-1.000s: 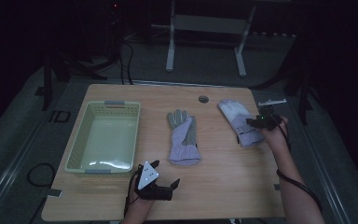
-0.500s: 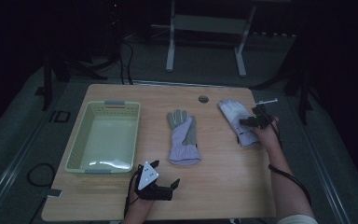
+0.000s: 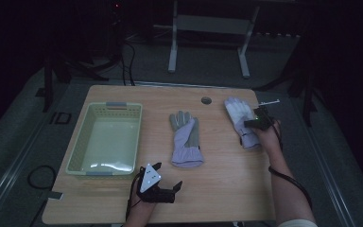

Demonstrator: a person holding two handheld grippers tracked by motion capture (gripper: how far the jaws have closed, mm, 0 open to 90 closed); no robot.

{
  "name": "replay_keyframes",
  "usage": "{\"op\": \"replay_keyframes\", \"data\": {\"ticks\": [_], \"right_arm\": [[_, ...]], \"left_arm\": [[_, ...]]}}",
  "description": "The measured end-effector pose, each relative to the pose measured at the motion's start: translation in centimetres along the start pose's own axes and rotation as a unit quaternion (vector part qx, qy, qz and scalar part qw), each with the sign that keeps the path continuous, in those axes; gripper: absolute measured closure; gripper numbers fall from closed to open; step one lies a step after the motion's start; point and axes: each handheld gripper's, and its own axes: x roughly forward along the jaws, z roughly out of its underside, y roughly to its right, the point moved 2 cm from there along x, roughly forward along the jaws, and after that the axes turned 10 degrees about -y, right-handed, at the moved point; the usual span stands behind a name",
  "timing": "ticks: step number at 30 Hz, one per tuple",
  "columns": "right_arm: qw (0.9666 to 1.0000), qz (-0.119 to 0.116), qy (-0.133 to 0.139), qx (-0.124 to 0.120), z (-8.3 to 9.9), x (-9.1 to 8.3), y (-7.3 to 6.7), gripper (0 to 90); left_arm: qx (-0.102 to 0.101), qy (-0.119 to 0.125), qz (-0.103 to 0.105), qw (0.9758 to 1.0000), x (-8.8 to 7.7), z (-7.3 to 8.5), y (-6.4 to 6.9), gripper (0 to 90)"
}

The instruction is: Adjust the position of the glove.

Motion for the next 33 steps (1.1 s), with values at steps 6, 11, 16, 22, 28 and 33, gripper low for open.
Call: {"op": "replay_keyframes", "data": {"ticks": [6,11,16,22,28,33], "right_arm": [[0.9994,-0.01,0.03,0.014,0.6,-3.3,-1.0,80.1],[0.9977,-0.002,0.06,0.03,1.7,-7.4,-2.0,80.6],[0.9958,0.003,0.077,0.048,3.0,-10.6,-2.8,80.7],[0.9929,-0.003,0.091,0.076,5.3,-12.2,-4.2,80.6],[0.9925,-0.018,0.089,0.083,7.6,-10.9,-6.2,80.5],[0.9937,-0.016,0.071,0.085,8.0,-8.8,-7.1,80.4]], "left_arm": [[0.0,-0.001,0.0,1.0,0.0,0.0,0.0,0.0],[-0.001,-0.001,-0.004,1.0,0.0,0.0,0.0,0.0],[-0.001,-0.003,-0.006,1.0,0.0,0.0,0.0,0.0],[0.004,-0.004,-0.006,1.0,0.1,0.0,0.1,0.0],[0.007,-0.003,-0.008,0.9999,0.0,0.0,0.2,0.0],[0.008,-0.003,-0.008,0.9999,0.0,0.0,0.2,0.0]]}}
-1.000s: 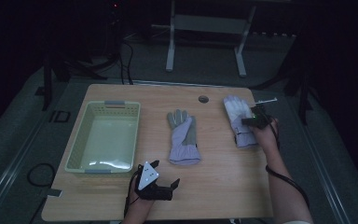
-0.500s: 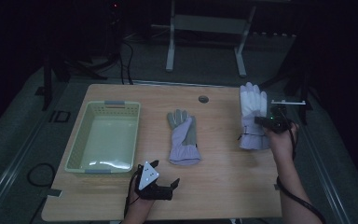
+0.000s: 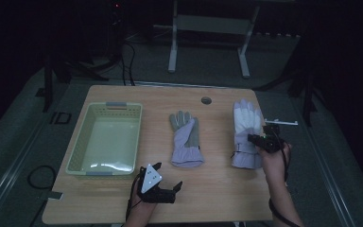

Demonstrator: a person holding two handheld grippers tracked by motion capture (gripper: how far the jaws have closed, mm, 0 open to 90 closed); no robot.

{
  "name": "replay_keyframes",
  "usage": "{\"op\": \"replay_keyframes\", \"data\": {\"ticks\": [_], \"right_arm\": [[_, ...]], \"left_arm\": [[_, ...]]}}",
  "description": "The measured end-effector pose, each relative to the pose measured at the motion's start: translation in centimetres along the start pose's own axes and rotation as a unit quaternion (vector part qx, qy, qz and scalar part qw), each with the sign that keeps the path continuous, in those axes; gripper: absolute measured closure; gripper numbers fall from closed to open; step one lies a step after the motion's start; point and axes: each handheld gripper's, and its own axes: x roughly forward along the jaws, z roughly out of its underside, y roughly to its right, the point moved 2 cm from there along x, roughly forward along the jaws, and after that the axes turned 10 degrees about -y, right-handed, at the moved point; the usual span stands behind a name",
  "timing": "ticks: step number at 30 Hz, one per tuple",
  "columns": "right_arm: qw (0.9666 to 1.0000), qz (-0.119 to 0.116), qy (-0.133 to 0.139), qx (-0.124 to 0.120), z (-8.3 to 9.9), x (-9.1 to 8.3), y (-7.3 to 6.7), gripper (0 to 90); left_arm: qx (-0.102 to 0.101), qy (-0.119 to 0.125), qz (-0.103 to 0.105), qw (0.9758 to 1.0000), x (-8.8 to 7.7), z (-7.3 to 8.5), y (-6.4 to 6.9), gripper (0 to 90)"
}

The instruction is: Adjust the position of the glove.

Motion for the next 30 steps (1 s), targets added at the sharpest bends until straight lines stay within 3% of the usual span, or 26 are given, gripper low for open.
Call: {"op": "replay_keyframes", "data": {"ticks": [7,14,22,28,30], "right_arm": [[0.9995,0.022,-0.023,0.006,-0.4,2.7,0.1,80.2],[0.9985,0.021,-0.045,0.024,-0.1,5.1,0.8,78.0],[0.9984,0.025,-0.05,0.006,0.5,6.7,1.0,73.5],[0.9985,0.029,-0.038,-0.026,1.0,6.7,0.9,72.0],[0.9987,0.023,-0.039,-0.024,1.0,6.7,1.0,70.0]], "left_arm": [[0.001,0.001,0.001,1.0,0.0,0.0,0.0,0.0],[0.001,0.001,0.001,1.0,0.0,0.0,0.0,0.0],[0.003,0.0,0.002,1.0,0.0,0.0,0.0,0.0],[0.003,-0.001,0.001,1.0,0.0,0.0,0.1,0.0],[0.003,-0.001,0.001,1.0,0.0,0.0,0.0,0.0]]}}
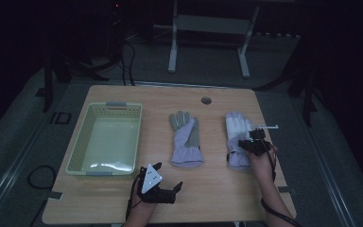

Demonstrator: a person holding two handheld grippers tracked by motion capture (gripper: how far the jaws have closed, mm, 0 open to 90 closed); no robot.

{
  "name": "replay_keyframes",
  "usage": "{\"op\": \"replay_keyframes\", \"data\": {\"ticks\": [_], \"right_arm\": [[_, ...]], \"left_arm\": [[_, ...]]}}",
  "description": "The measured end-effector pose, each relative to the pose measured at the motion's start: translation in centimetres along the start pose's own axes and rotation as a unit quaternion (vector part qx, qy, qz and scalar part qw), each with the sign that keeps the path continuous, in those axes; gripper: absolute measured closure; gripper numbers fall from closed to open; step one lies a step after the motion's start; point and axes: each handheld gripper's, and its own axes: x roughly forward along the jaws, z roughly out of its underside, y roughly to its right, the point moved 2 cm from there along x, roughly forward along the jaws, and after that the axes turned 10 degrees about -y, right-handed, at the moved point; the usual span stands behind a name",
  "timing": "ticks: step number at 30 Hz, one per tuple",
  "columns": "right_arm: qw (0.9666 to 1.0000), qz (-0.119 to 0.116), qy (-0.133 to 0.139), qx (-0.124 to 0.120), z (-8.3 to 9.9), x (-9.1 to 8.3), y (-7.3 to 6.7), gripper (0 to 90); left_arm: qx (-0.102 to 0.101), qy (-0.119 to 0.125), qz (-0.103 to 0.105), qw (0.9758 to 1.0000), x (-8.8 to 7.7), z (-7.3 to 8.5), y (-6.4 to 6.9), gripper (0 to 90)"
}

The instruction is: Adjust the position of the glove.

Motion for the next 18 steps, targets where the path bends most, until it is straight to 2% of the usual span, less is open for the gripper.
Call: {"op": "replay_keyframes", "data": {"ticks": [3,5,9,12,15,18], "right_arm": [[0.9999,-0.007,0.001,0.008,-0.1,-0.3,0.2,63.9],[0.9998,-0.018,0.009,-0.002,-0.3,-0.9,0.2,60.2],[0.9978,-0.033,0.029,-0.051,-0.5,-2.1,0.4,51.0],[0.9936,-0.038,0.053,-0.093,-0.4,-3.1,1.0,47.9],[0.991,-0.046,0.054,-0.113,-0.4,-3.5,1.9,42.0],[0.9906,-0.061,0.044,-0.115,-0.5,-3.3,2.8,36.7]], "left_arm": [[-0.001,0.0,0.0,1.0,0.0,0.0,0.0,0.0],[-0.002,0.001,0.001,1.0,0.0,0.0,0.0,0.0],[-0.001,0.001,0.0,1.0,0.0,0.0,0.0,0.0],[-0.001,0.001,0.0,1.0,0.0,0.0,0.0,0.0],[0.0,0.0,0.001,1.0,0.0,0.0,0.0,0.0],[-0.001,-0.001,0.001,1.0,0.0,0.0,0.0,0.0]]}}
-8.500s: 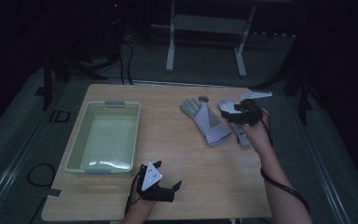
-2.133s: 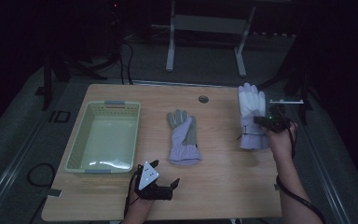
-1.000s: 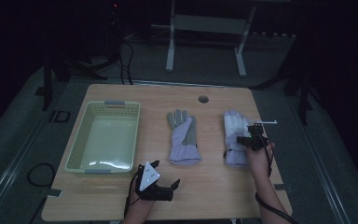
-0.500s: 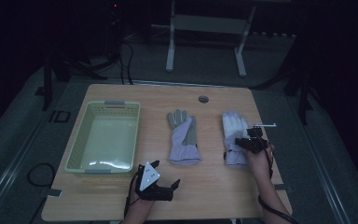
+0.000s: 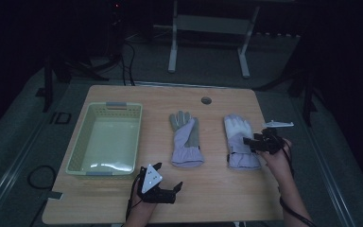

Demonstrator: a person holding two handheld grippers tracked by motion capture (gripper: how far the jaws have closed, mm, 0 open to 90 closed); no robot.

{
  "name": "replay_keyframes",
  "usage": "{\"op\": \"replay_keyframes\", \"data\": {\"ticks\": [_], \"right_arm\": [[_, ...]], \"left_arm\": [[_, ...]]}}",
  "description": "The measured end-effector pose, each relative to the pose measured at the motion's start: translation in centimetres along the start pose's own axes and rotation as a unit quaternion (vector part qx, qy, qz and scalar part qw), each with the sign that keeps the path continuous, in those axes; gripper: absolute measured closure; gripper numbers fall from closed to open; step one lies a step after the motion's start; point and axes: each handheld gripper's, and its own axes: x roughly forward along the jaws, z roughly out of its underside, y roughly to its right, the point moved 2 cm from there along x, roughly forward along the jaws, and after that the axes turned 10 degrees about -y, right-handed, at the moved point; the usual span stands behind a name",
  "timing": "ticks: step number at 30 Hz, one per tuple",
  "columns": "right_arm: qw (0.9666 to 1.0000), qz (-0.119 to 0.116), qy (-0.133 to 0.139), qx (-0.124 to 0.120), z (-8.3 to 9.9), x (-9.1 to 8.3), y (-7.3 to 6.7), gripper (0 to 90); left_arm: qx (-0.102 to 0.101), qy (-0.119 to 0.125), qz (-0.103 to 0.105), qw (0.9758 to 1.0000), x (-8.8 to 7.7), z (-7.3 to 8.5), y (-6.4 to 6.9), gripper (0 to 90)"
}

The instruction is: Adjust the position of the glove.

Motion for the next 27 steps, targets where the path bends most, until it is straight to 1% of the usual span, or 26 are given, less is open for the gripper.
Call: {"op": "replay_keyframes", "data": {"ticks": [3,6,10,11,13,16,18,20,22,24,25,26,27], "right_arm": [[0.9997,-0.013,-0.009,0.017,0.1,0.7,0.4,36.2],[0.9991,-0.027,-0.003,0.032,0.0,1.6,0.5,36.8],[0.9995,-0.016,-0.011,0.025,-0.2,3.2,0.3,42.2],[0.9997,-0.013,-0.012,0.019,-0.2,3.5,0.2,42.5],[0.9997,0.011,-0.023,0.002,0.0,4.2,-0.1,42.1],[0.9996,0.018,-0.016,-0.011,0.4,4.6,-0.3,40.2],[0.9992,0.028,-0.01,-0.028,0.7,4.6,-0.6,38.6],[0.9991,0.03,-0.002,-0.031,0.9,4.6,-0.7,38.1],[0.9992,0.026,0.001,-0.03,1.0,4.6,-0.7,38.5],[0.9995,0.02,-0.003,-0.025,1.0,4.7,-0.6,44.5],[0.9996,0.017,-0.007,-0.021,0.9,4.7,-0.7,51.2],[0.9996,0.009,-0.01,-0.025,0.9,4.6,-0.8,58.2],[0.9995,0.008,-0.012,-0.029,0.9,4.5,-0.9,61.1]], "left_arm": [[-0.001,0.0,0.0,1.0,0.0,0.0,0.0,0.0],[0.0,0.0,-0.001,1.0,0.0,0.0,0.0,0.0],[-0.001,0.0,0.0,1.0,0.0,0.0,0.0,0.0],[-0.001,0.0,0.0,1.0,0.0,0.0,0.0,0.0],[0.0,0.0,0.001,1.0,0.0,0.0,0.0,0.0],[0.001,0.0,0.0,1.0,0.0,0.0,0.0,0.0],[0.003,0.001,0.0,1.0,0.0,0.0,0.0,0.0],[0.003,0.001,0.001,1.0,0.0,0.0,0.0,0.0],[0.002,0.0,0.0,1.0,0.0,0.0,0.0,0.0],[0.003,0.0,0.0,1.0,0.0,0.0,0.0,0.0],[0.003,-0.001,0.0,1.0,0.0,0.0,0.0,0.0],[0.003,-0.001,0.0,1.0,0.0,0.0,0.0,0.0],[0.003,0.0,0.0,1.0,0.0,0.0,0.0,0.0]]}}
